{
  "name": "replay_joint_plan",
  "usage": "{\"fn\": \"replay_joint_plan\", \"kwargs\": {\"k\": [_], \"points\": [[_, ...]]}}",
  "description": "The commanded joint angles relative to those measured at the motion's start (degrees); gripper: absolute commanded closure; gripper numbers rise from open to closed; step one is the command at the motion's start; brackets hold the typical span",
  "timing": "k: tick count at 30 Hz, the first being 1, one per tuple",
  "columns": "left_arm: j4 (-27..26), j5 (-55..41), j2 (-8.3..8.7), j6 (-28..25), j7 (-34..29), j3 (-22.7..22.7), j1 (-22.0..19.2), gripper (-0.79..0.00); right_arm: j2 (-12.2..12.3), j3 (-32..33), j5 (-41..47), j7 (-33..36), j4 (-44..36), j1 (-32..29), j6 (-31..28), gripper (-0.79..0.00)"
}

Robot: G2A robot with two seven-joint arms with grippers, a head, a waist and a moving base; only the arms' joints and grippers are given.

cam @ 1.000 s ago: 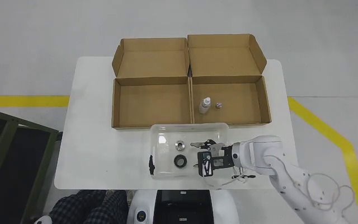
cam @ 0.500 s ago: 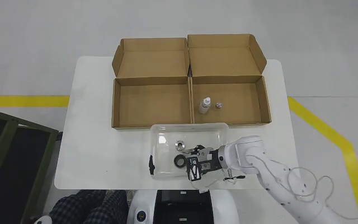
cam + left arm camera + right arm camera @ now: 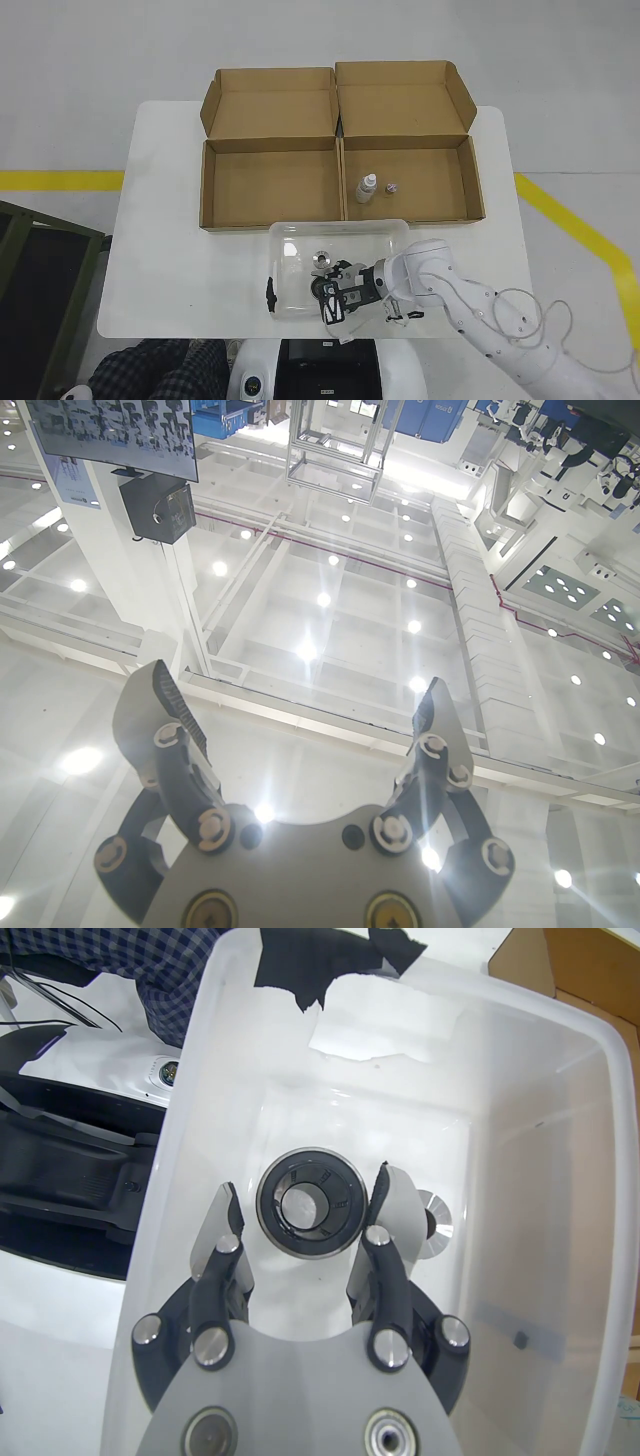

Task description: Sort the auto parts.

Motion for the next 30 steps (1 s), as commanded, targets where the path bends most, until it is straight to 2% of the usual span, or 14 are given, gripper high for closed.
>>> {"fn": "replay_joint_plan", "kwargs": {"k": [1, 5, 8, 10, 12, 20, 30], "points": [[0.0, 0.0, 0.0, 0.0, 0.0, 0.0, 0.0, -0.785, -0.2, -0.4, 0.0, 0.0, 0.3, 0.4, 0.0, -0.388], [0.0, 0.0, 0.0, 0.0, 0.0, 0.0, 0.0, -0.785, -0.5, -1.0, 0.1, -0.1, 0.8, 1.0, 0.1, -0.357], [0.0, 0.0, 0.0, 0.0, 0.0, 0.0, 0.0, -0.785, -0.6, -1.2, 0.2, -0.1, 1.2, 1.3, 0.0, -0.292], [0.0, 0.0, 0.0, 0.0, 0.0, 0.0, 0.0, -0.785, -0.7, -1.4, 0.3, -0.2, 1.4, 1.4, -0.1, -0.117], [0.0, 0.0, 0.0, 0.0, 0.0, 0.0, 0.0, -0.785, -0.8, -1.4, 0.3, -0.3, 1.5, 1.5, -0.3, 0.0], [0.0, 0.0, 0.0, 0.0, 0.0, 0.0, 0.0, -0.785, -0.3, 0.1, 0.0, -0.8, -0.4, 1.1, -1.5, 0.0], [0.0, 0.0, 0.0, 0.0, 0.0, 0.0, 0.0, -0.785, 1.3, 5.5, 1.2, -2.3, -5.4, -1.3, -2.6, 0.0]]}}
